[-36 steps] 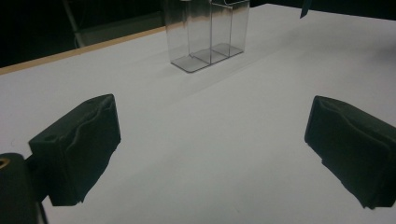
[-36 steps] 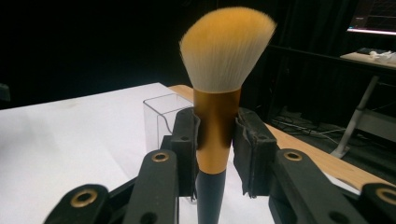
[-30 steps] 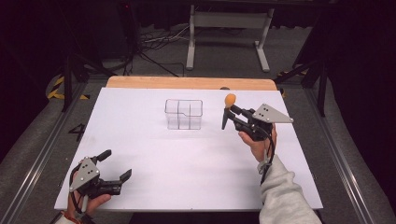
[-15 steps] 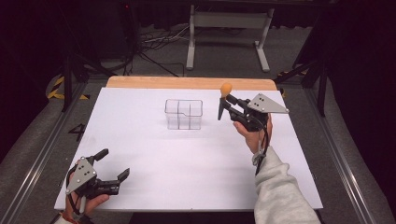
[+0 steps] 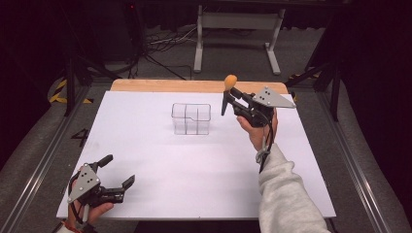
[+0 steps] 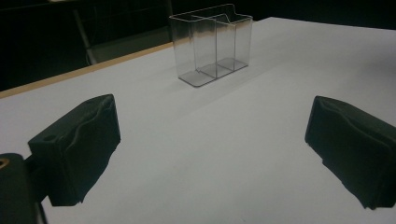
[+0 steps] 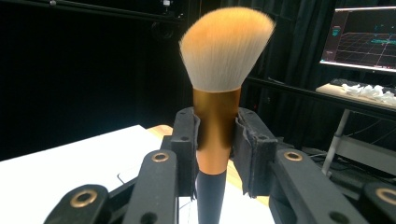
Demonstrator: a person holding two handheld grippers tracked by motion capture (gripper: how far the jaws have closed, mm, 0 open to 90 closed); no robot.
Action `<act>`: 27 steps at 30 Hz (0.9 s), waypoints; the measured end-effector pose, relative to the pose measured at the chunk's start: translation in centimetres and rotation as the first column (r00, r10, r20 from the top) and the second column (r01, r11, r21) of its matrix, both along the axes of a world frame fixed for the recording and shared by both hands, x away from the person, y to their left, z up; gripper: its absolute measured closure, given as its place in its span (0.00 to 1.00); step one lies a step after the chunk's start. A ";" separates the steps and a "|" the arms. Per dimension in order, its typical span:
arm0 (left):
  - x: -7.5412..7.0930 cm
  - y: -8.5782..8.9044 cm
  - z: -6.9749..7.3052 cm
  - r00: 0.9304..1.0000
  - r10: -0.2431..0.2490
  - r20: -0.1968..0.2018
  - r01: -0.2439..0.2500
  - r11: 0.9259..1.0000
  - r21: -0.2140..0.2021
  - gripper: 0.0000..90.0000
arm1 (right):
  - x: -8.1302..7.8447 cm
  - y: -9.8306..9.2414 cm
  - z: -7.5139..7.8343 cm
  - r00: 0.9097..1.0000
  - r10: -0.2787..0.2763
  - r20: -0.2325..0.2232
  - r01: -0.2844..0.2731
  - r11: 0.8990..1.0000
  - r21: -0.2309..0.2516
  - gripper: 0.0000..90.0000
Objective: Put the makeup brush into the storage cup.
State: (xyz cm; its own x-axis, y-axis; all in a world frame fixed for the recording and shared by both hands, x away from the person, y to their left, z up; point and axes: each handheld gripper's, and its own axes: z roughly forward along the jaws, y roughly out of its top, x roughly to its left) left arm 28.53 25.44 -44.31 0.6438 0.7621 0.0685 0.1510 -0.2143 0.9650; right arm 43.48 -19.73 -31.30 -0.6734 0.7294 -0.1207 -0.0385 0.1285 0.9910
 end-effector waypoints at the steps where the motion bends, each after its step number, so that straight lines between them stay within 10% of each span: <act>1: 0.0 0.0 0.0 1.000 -0.002 0.000 0.002 1.000 -0.004 0.04 | 0.1 0.1 0.0 1.000 -0.001 0.001 0.001 1.000 -0.001 0.79; 27: 0.0 -0.1 -0.1 1.000 -0.017 -0.007 0.017 1.000 -0.011 0.04 | 2.3 3.3 -0.5 1.000 -0.016 -0.027 0.017 1.000 0.015 0.79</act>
State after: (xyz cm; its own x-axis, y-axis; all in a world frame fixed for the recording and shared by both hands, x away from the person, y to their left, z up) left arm 28.55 25.35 -44.43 0.6573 0.7516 0.0554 0.1545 -0.2064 0.9662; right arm 45.81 -16.48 -31.82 -0.6642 0.7420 -0.0916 -0.0097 0.1139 0.9934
